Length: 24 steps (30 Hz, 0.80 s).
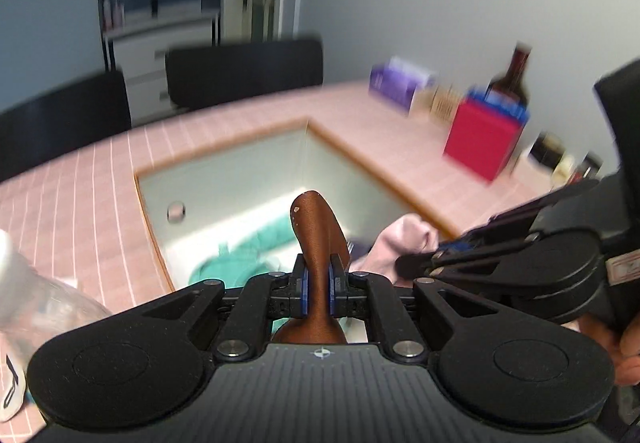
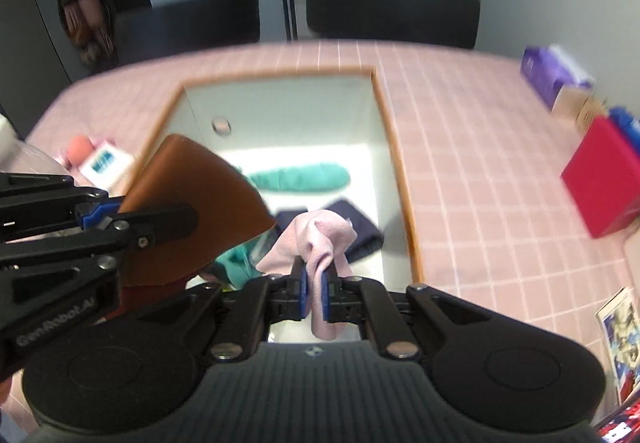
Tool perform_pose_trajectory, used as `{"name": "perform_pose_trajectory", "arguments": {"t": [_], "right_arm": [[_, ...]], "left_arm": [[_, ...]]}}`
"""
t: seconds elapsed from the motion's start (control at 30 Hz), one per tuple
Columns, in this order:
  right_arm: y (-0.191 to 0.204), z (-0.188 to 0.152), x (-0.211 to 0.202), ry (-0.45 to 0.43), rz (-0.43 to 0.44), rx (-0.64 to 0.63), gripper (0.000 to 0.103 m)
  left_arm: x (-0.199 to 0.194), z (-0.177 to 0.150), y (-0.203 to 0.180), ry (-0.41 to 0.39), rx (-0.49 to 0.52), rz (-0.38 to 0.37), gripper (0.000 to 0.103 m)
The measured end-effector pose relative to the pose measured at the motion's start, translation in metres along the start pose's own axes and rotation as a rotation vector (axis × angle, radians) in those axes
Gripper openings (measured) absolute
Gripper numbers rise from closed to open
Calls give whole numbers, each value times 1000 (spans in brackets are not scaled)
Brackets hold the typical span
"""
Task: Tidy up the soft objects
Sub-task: 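Carry the pink cloth with the right gripper while the left gripper carries the brown leather into the box, then open both grippers to drop the pink cloth and brown leather into the box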
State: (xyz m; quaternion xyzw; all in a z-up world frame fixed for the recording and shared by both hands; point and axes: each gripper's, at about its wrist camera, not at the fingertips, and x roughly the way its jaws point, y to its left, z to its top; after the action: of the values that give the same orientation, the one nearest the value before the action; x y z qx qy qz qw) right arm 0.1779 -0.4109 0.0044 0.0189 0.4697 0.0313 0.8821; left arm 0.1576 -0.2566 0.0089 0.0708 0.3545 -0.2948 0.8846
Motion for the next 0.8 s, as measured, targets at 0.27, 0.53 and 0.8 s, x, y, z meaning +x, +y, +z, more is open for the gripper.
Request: {"name": "perform_pose_trajectory", "arguments": {"t": [0.27,0.53,0.8], "right_arm": [[1,-9,28,91,-44,-45,18],[2,-10,19,92,-58,-69,41],[10,-14,-11,42,-70,-89,50]], "left_arm": [[24,-12,4,113,27,38,32],[14,-5,-2,76,27,40,48],[-26,-1,-4,-34,19,12,51]]}}
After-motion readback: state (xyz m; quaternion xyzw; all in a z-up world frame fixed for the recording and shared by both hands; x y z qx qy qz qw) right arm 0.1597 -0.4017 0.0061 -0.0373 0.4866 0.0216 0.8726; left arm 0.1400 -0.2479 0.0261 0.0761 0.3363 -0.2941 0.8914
